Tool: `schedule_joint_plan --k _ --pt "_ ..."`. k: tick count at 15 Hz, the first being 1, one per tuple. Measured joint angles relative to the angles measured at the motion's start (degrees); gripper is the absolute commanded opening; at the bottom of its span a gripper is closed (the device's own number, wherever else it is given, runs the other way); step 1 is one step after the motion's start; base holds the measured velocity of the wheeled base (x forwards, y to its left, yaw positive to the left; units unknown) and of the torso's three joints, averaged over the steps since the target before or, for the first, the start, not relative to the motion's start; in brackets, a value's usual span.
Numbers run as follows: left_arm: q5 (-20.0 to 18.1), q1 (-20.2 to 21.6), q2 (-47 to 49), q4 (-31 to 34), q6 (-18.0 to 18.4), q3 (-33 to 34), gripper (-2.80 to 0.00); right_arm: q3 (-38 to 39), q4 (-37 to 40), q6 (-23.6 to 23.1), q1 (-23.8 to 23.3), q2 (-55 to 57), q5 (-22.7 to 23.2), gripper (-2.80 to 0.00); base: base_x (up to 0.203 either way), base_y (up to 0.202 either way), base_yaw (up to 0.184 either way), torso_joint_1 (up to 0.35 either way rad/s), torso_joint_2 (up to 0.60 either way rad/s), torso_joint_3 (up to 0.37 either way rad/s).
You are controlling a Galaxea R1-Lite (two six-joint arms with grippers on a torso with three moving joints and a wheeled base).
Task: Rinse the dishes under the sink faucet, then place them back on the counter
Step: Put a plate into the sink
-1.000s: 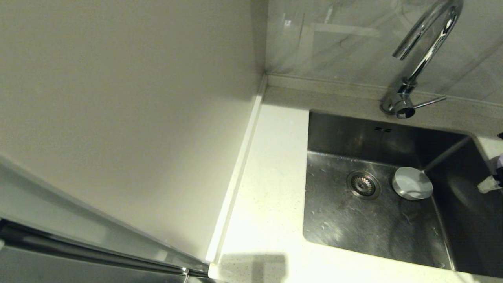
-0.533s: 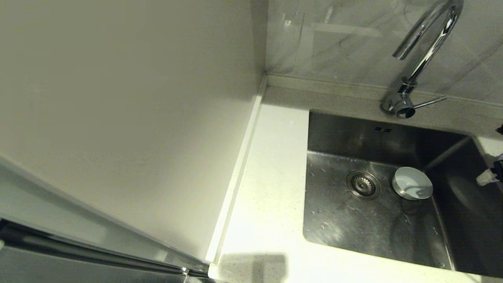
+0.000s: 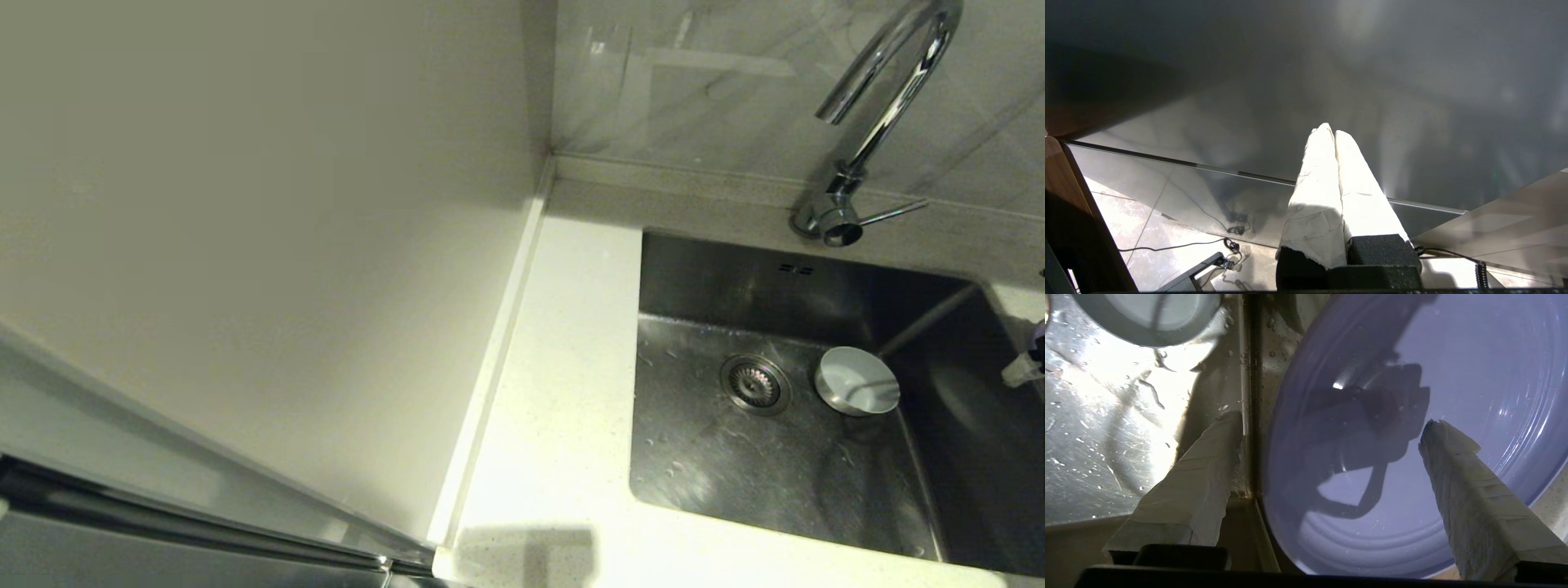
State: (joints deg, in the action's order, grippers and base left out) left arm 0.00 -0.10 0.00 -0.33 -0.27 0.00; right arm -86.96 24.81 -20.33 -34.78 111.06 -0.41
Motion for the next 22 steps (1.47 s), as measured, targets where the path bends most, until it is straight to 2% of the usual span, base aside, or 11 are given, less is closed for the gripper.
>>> schedule_joint_plan --k 1,2,12,22 --pt "0.0 0.0 0.0 -0.02 0.05 0.0 -2.8 -0.01 0.0 0.0 -0.16 0.24 -0.02 0.0 0.0 0.0 0.0 0.0 0.0 0.0" --pt "-0.02 0.0 0.0 -0.05 0.02 0.0 -2.8 -0.04 0.0 -0.11 -0.22 0.52 -0.02 -2.8 0.0 0.0 0.0 0.0 0.0 0.0" --pt "0.0 0.0 0.0 -0.02 0.01 0.0 -2.8 0.78 0.22 -0.04 -0.44 0.06 -0.29 -2.8 0.0 0.0 0.0 0.0 0.0 0.0" --pt "0.0 0.0 0.0 -0.07 0.05 0.0 -2.8 13.22 -0.3 -0.22 0.94 -15.73 0.06 -2.8 0.0 0.0 0.0 0.0 0.0 0.0"
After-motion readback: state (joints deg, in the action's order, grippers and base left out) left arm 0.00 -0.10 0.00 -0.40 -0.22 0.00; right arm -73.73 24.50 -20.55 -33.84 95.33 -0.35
